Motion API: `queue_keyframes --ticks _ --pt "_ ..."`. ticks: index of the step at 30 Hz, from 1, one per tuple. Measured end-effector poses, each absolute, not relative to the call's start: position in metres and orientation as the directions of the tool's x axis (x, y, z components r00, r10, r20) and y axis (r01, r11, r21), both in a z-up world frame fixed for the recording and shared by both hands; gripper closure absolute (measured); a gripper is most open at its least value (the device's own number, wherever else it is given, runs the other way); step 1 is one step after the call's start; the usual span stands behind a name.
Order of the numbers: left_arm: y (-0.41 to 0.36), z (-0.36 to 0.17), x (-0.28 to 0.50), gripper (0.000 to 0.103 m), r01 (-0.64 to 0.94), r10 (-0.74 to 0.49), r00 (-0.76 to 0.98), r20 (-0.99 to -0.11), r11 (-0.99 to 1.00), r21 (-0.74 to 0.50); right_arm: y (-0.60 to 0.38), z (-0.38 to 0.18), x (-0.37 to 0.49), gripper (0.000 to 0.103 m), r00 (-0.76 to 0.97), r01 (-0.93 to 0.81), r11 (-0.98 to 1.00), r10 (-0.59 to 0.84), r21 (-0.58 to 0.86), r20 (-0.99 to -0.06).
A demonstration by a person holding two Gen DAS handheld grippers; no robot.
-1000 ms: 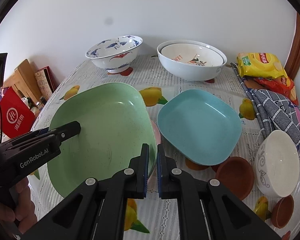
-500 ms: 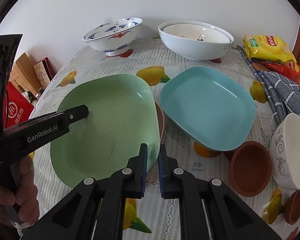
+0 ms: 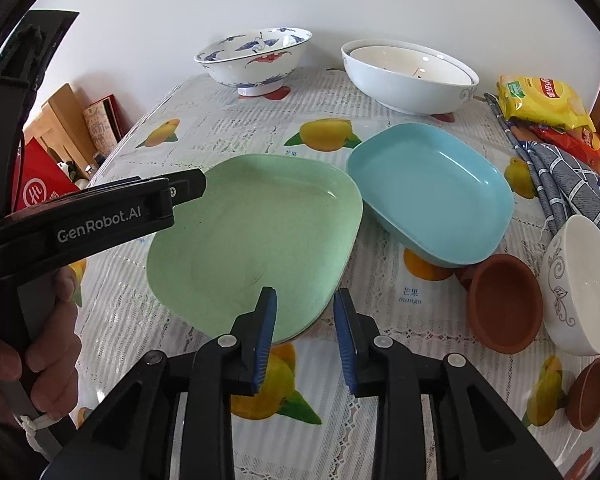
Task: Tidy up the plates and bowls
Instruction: 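Lower the green plate onto the pink plate and open both grippers, then move both grippers to the rim of the teal plate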
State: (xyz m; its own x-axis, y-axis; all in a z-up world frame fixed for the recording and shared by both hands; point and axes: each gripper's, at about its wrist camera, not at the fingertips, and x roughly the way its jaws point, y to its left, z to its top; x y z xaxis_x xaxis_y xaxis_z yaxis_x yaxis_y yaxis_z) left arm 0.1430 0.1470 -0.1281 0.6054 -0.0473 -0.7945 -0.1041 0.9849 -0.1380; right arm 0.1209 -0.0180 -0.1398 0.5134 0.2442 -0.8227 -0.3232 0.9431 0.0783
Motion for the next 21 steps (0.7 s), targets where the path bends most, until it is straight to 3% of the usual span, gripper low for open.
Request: queue_keyframes --ticks 11,14,21 --pt "0.159 -0.111 0.101 0.036 -0.142 -0.021 0.59 -0.807 0.981 -0.13 -0.032 -0.111 0.091 0.063 0.567 -0.287 0.953 0.254 0.1 -0.784" --pt "0.153 -0.106 0.094 0.036 -0.121 -0.018 0.587 -0.809 0.986 -0.11 -0.036 -0.1 0.082 0.055 0.606 -0.271 0.959 0.239 0.085 -0.759" --pt "0.135 -0.092 0.079 0.036 -0.057 -0.035 0.61 -0.792 0.994 -0.088 -0.054 -0.09 0.069 0.055 0.652 -0.192 0.974 0.217 0.119 -0.727"
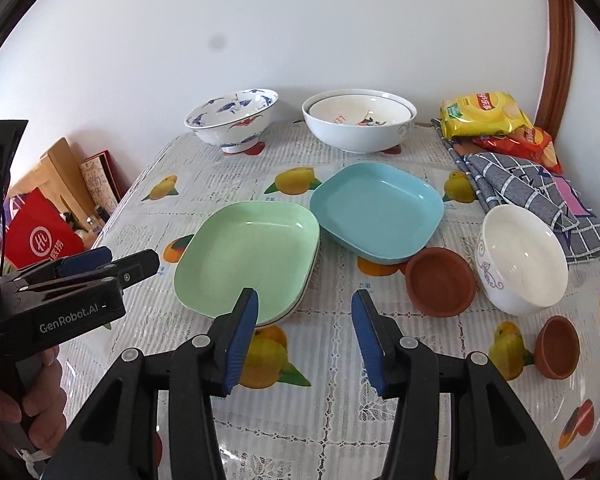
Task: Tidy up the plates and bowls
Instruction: 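Move both grippers to the rim of the teal plate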
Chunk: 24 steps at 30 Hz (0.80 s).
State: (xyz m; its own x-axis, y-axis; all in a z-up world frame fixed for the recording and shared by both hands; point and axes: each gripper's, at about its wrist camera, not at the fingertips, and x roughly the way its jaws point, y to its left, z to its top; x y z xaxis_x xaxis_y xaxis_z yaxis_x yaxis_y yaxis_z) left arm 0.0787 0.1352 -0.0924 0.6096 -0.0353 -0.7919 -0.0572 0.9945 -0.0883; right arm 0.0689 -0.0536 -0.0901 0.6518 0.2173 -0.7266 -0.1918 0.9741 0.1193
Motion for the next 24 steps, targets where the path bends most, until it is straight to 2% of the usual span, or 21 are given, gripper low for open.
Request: queue_keyframes --ticks 12,24 --pt "0.106 -0.087 0.072 0.036 -0.074 -0.065 0.646 -0.761 0.986 -0.147 -0.098 -0.087 0.065 0.055 0.657 -0.13 0.984 0.176 0.12 -0.733" --pt "0.059 -0.096 0.125 0.037 -0.102 -0.05 0.643 -0.765 0.983 -0.151 -0.156 -0.078 0.118 0.055 0.679 -0.128 0.99 0.127 0.054 -0.723"
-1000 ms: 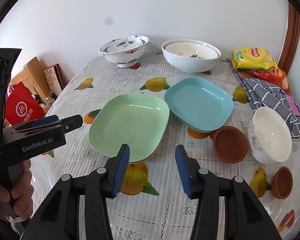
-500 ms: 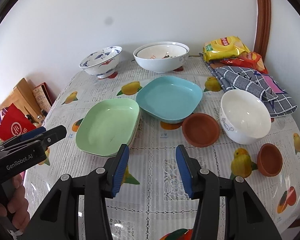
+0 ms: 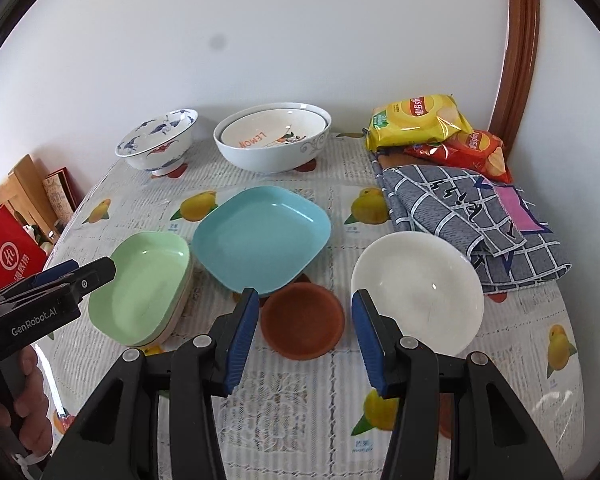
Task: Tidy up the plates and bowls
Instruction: 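Move both grippers to the rim of the teal plate, then close both grippers on the teal plate rim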
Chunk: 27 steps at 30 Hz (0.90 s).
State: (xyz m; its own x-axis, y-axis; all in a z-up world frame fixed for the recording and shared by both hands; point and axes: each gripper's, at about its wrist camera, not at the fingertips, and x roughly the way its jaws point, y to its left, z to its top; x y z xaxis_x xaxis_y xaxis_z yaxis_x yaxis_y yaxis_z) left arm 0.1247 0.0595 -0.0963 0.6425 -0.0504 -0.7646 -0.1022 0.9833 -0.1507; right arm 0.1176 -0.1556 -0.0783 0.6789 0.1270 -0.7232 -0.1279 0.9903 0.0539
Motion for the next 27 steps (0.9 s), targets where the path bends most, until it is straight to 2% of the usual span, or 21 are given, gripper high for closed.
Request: queue_keyframes --ticks 19,27 --pt "0.027 -0.13 0.231 0.039 -0.041 -0.049 0.577 -0.815 0.995 -0.088 -0.158 -0.115 0.242 0.056 0.616 -0.115 0.99 0.137 0.083 -0.776" --pt "0.021 -0.149 0.253 0.045 -0.036 -0.048 0.532 -0.845 0.996 -0.079 -0.145 -0.133 0.263 0.068 0.574 -0.12 0.992 0.105 0.043 -0.812"
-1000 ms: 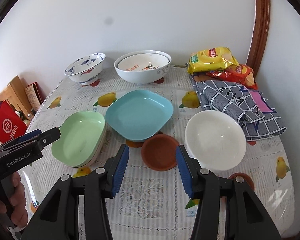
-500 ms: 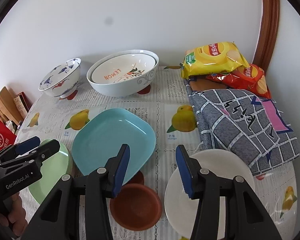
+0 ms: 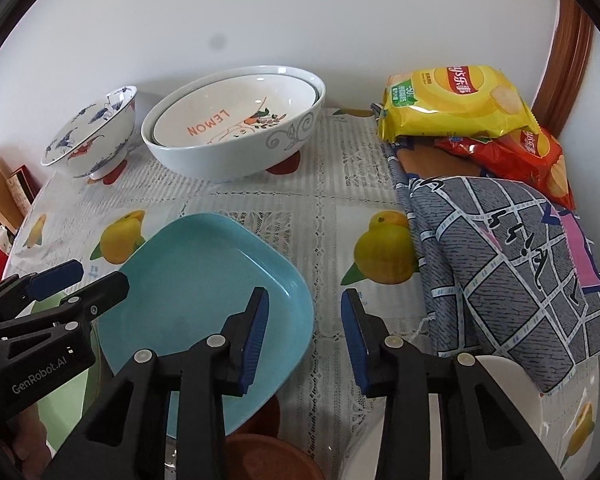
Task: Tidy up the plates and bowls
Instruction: 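Close both grippers on the teal plate rim, then lift the teal plate with both grippers and carry it over the green plate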
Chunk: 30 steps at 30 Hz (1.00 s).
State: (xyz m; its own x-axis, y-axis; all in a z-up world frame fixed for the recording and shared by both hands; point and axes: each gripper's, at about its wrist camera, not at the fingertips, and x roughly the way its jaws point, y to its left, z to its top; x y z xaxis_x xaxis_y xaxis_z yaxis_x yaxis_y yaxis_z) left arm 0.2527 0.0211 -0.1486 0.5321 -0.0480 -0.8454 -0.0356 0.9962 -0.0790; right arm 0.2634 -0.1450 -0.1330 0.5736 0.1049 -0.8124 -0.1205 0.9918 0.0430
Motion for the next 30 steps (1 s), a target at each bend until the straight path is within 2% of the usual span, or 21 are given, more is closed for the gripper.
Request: queue_keyframes --ticks 4,9,12,14,18,30 --pt "0.018 -0.155 0.26 0.054 -0.026 -0.043 0.512 -0.858 0.997 -0.066 -0.14 -0.14 0.269 0.071 0.57 -0.099 0.995 0.042 -0.018 -0.82" --pt "0.015 -0.167 0.266 0.062 -0.02 -0.045 0.477 -0.878 0.998 -0.062 -0.136 -0.152 0.276 0.081 0.532 -0.104 0.994 0.035 -0.024 -0.846" --pt "0.016 -0.171 0.266 0.072 -0.018 -0.055 0.472 -0.88 0.997 -0.072 -0.134 -0.154 0.277 0.082 0.529 -0.1 0.994 0.017 -0.042 -0.849" --pt "0.016 -0.173 0.267 0.082 -0.011 -0.08 0.475 -0.877 0.995 -0.096 -0.134 -0.157 0.28 0.091 0.519 -0.107 0.994 0.033 -0.027 -0.854" --pt "0.016 -0.17 0.265 0.086 0.004 -0.104 0.497 -0.861 0.993 -0.117 -0.135 -0.157 0.279 0.093 0.544 -0.094 0.995 0.024 -0.032 -0.839" --pt "0.022 -0.121 0.238 0.087 0.012 -0.126 0.582 -0.803 0.989 -0.147 -0.145 -0.111 0.254 0.095 0.637 -0.078 0.996 0.08 0.039 -0.766"
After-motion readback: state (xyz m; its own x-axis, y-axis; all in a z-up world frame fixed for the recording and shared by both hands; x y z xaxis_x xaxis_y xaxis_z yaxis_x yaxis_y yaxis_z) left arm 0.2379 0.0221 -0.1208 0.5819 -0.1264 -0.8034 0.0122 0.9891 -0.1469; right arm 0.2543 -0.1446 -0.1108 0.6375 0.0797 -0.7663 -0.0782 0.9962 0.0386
